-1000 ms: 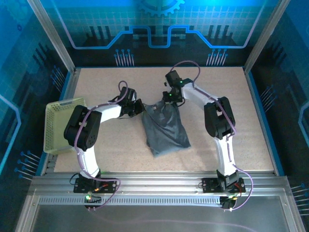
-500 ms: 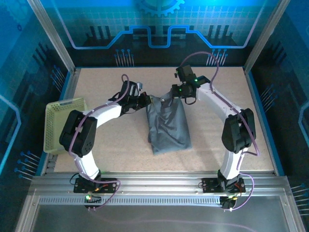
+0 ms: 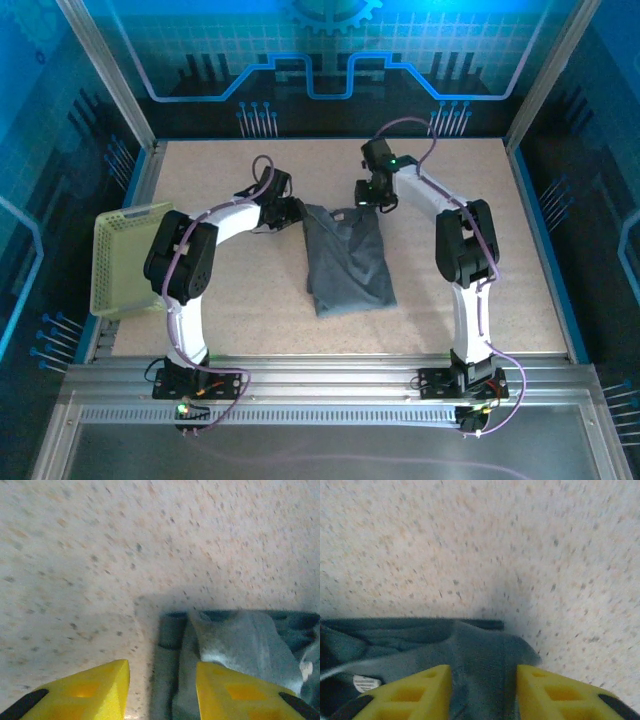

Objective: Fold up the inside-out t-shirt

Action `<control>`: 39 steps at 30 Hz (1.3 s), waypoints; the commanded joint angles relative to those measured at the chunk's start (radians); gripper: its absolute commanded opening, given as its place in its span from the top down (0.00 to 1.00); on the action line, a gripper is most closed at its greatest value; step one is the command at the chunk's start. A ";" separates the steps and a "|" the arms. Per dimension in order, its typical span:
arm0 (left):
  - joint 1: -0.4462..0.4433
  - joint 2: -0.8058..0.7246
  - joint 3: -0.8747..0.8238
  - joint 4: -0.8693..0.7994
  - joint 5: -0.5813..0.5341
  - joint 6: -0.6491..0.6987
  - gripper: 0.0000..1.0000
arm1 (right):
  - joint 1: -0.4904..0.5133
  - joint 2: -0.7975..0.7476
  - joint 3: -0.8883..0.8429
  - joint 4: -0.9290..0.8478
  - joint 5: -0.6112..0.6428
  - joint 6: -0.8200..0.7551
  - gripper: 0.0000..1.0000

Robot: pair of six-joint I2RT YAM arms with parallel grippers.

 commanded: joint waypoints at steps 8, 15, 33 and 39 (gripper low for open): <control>-0.094 -0.161 0.019 -0.048 0.030 0.048 0.53 | -0.003 -0.168 -0.097 0.020 -0.083 -0.034 0.51; -0.193 -0.105 -0.113 0.137 0.136 -0.087 0.56 | -0.002 -0.089 -0.164 0.109 -0.213 0.037 0.61; -0.173 -0.300 -0.432 0.193 -0.028 -0.067 0.53 | -0.075 0.090 0.087 0.034 -0.110 -0.025 0.70; -0.151 -0.273 -0.279 0.091 -0.021 -0.038 0.44 | -0.052 -0.045 0.021 -0.005 -0.068 -0.041 0.52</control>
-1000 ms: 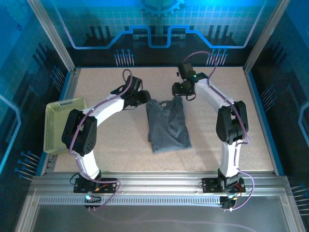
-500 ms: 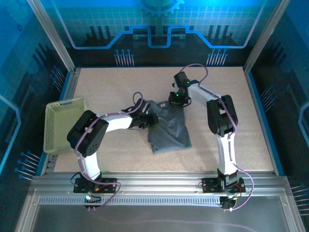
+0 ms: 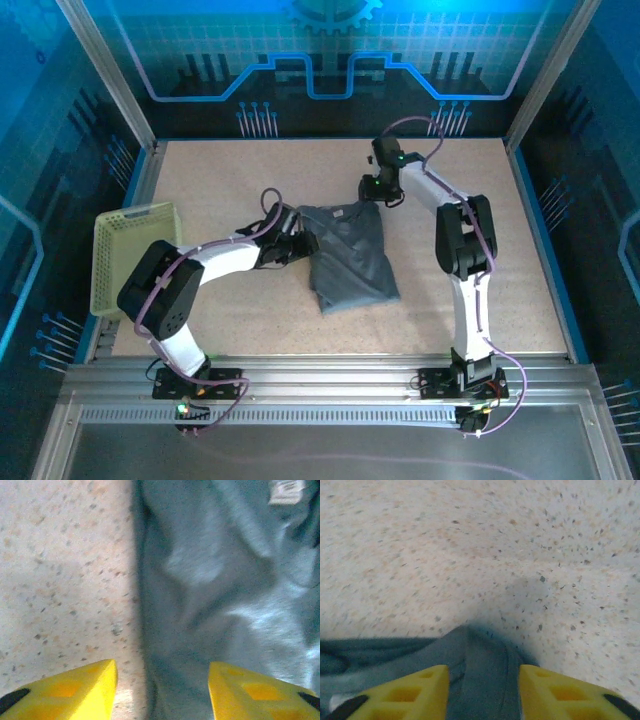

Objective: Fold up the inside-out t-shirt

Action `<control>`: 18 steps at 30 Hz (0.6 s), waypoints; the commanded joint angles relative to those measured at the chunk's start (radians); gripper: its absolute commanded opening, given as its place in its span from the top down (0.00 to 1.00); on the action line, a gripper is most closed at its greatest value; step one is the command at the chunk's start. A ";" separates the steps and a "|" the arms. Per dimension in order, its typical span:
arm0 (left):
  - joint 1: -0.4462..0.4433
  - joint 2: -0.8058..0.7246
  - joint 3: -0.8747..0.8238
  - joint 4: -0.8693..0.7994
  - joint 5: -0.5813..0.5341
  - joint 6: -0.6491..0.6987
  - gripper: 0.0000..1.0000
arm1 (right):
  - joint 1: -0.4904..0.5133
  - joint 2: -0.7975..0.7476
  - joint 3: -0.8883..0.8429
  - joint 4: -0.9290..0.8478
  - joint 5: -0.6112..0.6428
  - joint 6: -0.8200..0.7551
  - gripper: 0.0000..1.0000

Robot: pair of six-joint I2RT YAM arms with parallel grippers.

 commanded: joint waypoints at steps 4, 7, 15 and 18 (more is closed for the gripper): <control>0.074 0.104 0.216 -0.116 -0.003 0.023 0.40 | -0.018 -0.103 -0.069 -0.041 0.003 0.004 0.48; 0.092 0.182 0.296 -0.144 0.005 0.016 0.40 | -0.029 -0.091 -0.100 -0.027 -0.024 0.005 0.45; 0.092 0.329 0.421 -0.207 -0.004 0.000 0.37 | -0.031 -0.043 -0.130 0.007 -0.070 0.018 0.36; 0.092 0.366 0.434 -0.197 0.014 -0.003 0.39 | -0.026 -0.014 -0.130 0.014 -0.085 0.024 0.36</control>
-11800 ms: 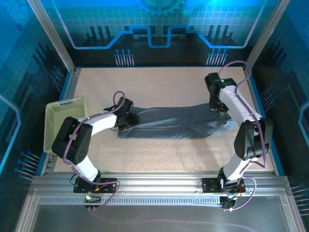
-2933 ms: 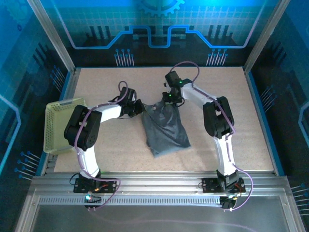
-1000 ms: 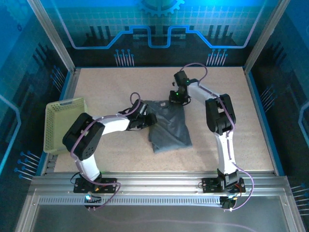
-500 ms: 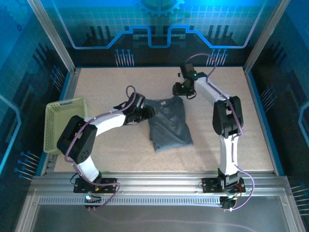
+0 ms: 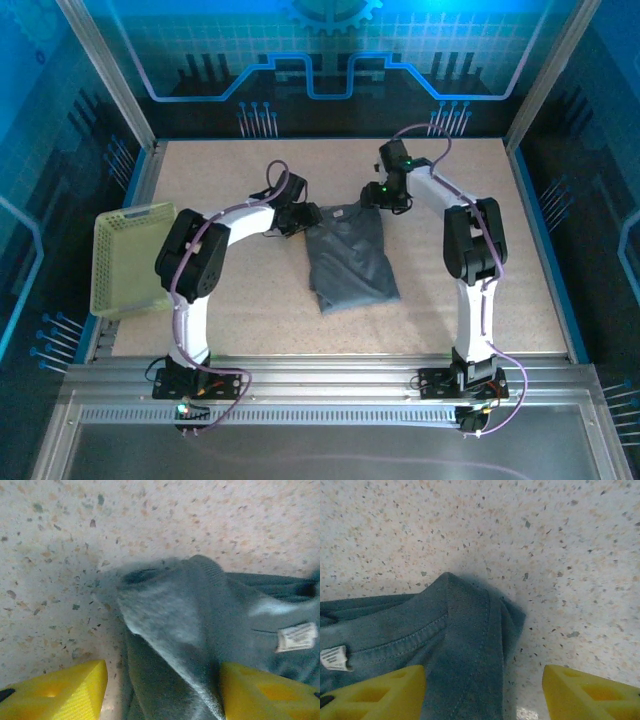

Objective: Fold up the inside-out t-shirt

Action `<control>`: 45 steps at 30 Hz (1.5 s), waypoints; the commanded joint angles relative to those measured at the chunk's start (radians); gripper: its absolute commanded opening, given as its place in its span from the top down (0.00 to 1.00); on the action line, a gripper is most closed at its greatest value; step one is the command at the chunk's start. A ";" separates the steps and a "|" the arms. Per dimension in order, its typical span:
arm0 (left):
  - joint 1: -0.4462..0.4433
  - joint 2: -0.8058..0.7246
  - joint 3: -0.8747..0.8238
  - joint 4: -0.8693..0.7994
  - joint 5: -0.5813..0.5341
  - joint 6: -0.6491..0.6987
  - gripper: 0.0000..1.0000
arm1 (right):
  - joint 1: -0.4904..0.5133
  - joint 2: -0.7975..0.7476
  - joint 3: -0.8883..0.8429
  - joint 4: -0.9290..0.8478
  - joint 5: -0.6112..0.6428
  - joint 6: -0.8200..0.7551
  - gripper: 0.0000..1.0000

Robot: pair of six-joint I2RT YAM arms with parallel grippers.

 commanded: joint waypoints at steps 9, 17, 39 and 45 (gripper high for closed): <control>-0.009 0.110 0.088 -0.028 0.053 0.000 0.49 | 0.047 0.086 -0.022 0.020 -0.055 0.038 0.38; -0.011 0.136 0.080 -0.007 0.069 -0.006 0.57 | 0.119 0.120 0.005 -0.012 0.008 0.080 0.50; 0.029 -0.145 -0.048 0.222 0.159 -0.005 1.00 | 0.070 -0.175 -0.116 0.099 -0.053 0.083 1.00; 0.057 -0.226 -0.056 0.227 0.182 -0.019 1.00 | 0.052 -0.253 -0.140 0.114 -0.058 0.081 1.00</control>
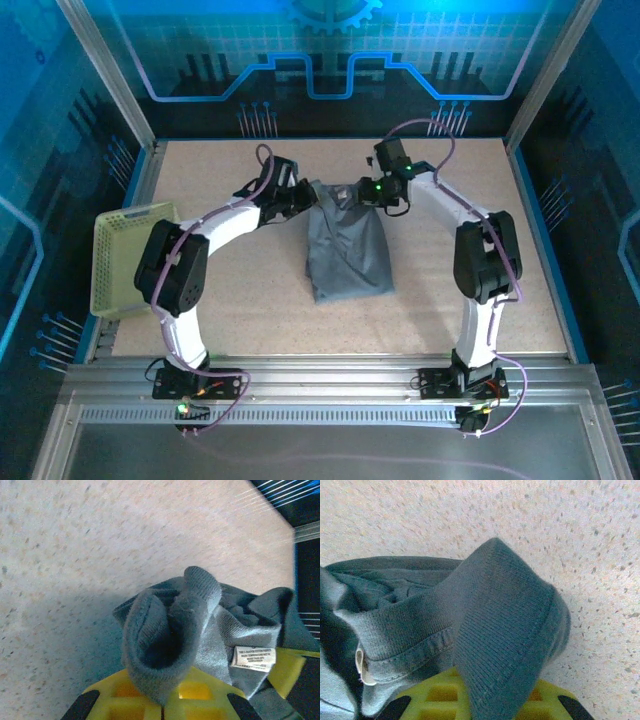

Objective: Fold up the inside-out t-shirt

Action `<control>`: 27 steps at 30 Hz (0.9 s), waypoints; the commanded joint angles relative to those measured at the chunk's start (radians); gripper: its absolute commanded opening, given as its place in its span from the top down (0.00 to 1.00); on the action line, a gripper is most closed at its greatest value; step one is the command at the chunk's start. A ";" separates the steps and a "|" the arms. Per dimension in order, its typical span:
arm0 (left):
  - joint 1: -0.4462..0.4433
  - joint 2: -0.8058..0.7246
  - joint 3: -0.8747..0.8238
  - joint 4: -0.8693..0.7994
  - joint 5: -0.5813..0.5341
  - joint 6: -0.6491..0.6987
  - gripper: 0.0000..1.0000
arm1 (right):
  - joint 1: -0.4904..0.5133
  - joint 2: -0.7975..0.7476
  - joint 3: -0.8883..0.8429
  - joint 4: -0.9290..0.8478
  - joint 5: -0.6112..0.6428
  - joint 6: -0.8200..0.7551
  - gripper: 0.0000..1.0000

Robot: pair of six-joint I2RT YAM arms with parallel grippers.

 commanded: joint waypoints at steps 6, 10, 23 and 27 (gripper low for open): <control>0.051 -0.088 0.048 0.005 0.060 0.007 1.00 | -0.034 -0.122 -0.003 0.038 -0.017 -0.029 1.00; 0.076 -0.061 0.159 -0.027 0.094 0.027 1.00 | -0.039 -0.120 0.077 0.046 -0.018 -0.060 1.00; 0.128 0.100 0.499 -0.038 0.233 0.094 1.00 | -0.060 0.044 0.349 0.120 0.001 -0.115 1.00; 0.126 0.028 0.282 0.145 0.325 0.097 1.00 | -0.036 -0.046 0.138 0.237 0.016 -0.131 1.00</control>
